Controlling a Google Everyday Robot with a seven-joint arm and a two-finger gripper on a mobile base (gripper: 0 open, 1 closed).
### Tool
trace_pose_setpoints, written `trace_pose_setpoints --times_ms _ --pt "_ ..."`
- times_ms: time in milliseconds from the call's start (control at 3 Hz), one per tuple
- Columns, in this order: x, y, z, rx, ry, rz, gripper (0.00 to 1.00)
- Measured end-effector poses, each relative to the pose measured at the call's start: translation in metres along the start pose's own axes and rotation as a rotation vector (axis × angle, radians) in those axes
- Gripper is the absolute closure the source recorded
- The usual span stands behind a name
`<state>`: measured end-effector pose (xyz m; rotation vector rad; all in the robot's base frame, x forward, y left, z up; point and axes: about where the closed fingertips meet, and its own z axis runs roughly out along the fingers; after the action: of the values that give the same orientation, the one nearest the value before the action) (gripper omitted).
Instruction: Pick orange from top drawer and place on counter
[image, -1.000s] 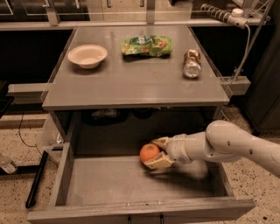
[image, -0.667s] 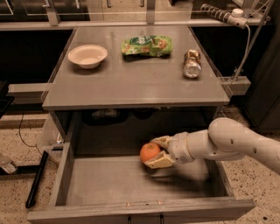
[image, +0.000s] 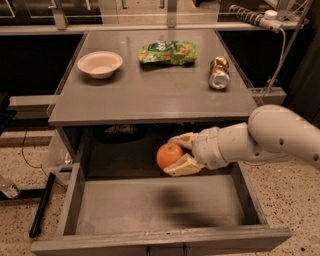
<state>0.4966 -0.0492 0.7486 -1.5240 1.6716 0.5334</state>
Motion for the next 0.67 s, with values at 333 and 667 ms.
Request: trace_pose_setpoints --times_ms 333,667 --pt "-0.054 -0.026 -0.042 0.066 0.021 -0.100 1.00" --pt "-0.107 -0.066 -0.085 0.154 0.034 -0.188 1.00"
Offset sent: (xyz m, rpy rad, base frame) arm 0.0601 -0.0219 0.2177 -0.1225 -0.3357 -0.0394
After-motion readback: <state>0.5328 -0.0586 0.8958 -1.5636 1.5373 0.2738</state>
